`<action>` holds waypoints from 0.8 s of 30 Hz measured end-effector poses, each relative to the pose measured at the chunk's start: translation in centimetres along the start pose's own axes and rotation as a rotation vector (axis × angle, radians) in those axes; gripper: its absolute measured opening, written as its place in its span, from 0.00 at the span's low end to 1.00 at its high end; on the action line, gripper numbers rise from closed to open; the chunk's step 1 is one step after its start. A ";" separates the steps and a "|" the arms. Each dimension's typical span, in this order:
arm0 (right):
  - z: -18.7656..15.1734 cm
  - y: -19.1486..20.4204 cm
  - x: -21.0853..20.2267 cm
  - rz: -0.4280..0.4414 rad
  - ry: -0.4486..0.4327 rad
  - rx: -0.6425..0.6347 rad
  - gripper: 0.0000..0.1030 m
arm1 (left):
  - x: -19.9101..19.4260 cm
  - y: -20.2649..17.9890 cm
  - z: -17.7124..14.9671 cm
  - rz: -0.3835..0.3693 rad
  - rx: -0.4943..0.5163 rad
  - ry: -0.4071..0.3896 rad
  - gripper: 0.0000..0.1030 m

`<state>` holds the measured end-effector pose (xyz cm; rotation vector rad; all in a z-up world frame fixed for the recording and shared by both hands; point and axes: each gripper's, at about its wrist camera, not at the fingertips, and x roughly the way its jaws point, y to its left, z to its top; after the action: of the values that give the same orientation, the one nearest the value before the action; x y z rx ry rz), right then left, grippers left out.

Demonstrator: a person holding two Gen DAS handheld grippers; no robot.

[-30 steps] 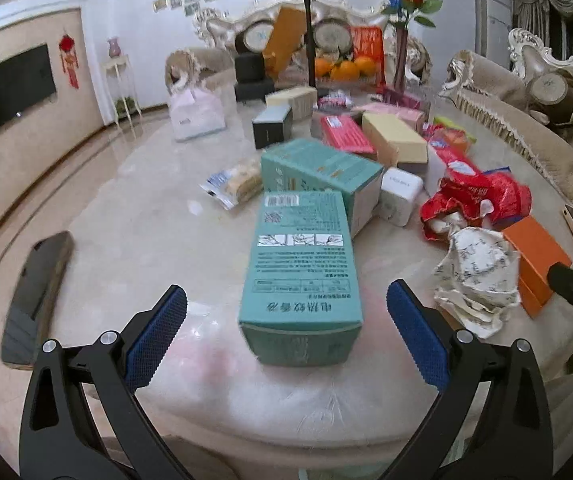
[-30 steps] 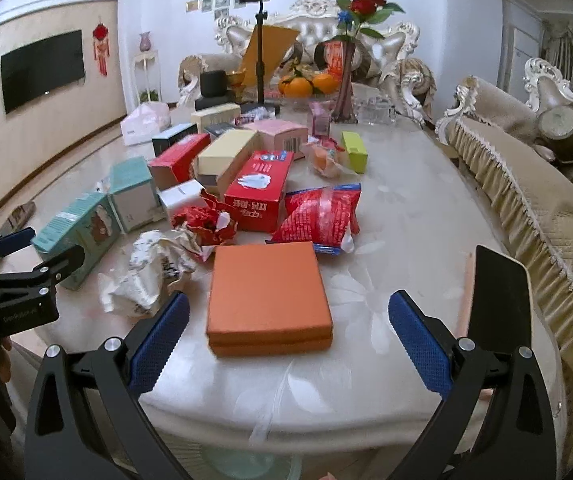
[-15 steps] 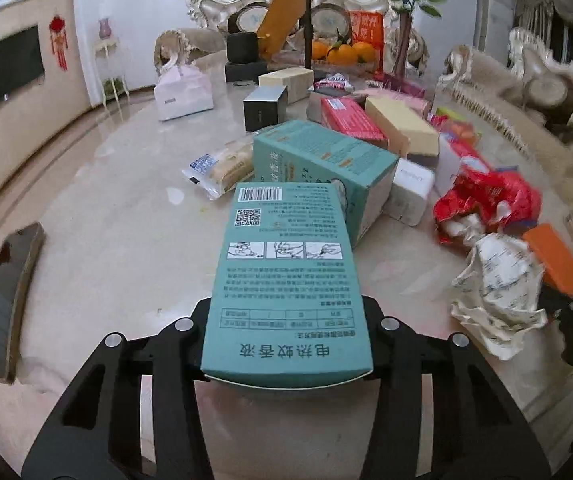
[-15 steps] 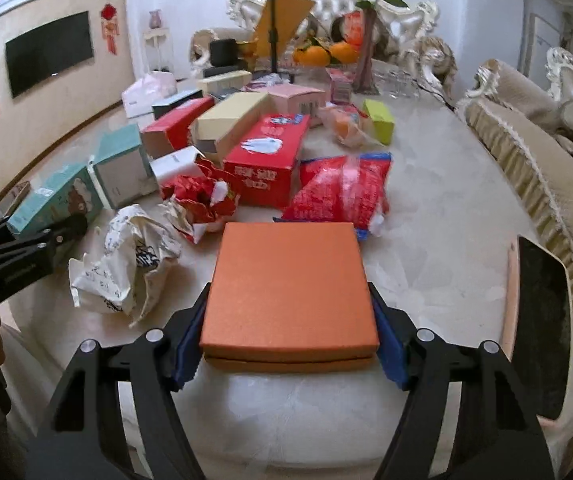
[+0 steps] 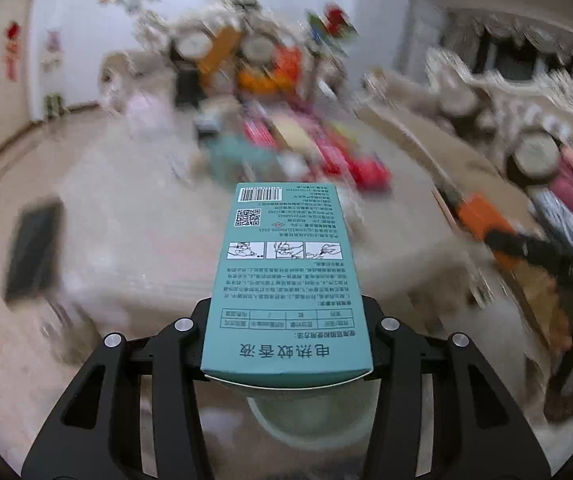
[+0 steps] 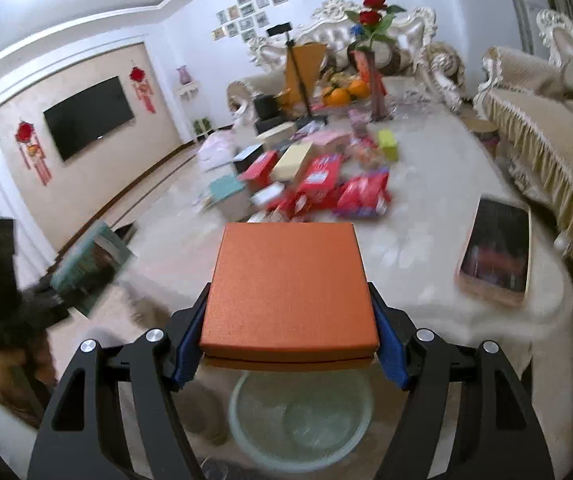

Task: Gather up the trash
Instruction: 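Carry both boxes over the wastebasket and open both tools to drop them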

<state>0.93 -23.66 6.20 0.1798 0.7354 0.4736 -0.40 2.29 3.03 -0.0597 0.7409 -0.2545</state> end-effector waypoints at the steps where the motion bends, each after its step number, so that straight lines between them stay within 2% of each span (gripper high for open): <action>1: -1.4 0.2 0.5 0.011 0.044 0.013 0.66 | 1.0 -0.6 -1.5 -0.002 0.012 0.047 0.46; 2: -2.7 0.3 1.3 0.023 0.087 0.032 0.66 | 1.7 -1.1 -2.4 0.000 0.014 0.083 0.46; 3: -4.7 0.3 3.0 0.030 0.158 0.069 0.66 | 4.0 -1.7 -4.4 -0.007 0.009 0.169 0.46; 5: -7.2 0.1 5.5 0.017 0.252 0.104 0.66 | 7.2 -2.6 -6.7 -0.039 0.017 0.277 0.46; 6: -8.8 0.3 7.2 0.001 0.310 0.105 0.66 | 8.5 -3.0 -7.5 -0.040 0.035 0.314 0.46; 8: -10.2 0.6 8.8 -0.017 0.362 0.084 0.66 | 10.6 -3.3 -8.5 -0.025 0.067 0.358 0.46; 11: -10.9 0.4 10.6 -0.024 0.398 0.067 0.66 | 12.3 -3.1 -9.3 0.001 0.083 0.388 0.46; 17: -12.7 -1.5 14.3 -0.093 0.480 0.066 0.66 | 16.4 -2.8 -11.0 0.011 0.097 0.471 0.46; 24: -13.7 -1.9 15.4 -0.101 0.522 0.049 0.66 | 17.8 -2.5 -11.6 0.038 0.092 0.502 0.47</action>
<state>2.17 -18.14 -13.71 0.0619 1.2614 0.4090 3.93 -4.19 -16.90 0.1097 1.2269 -0.2702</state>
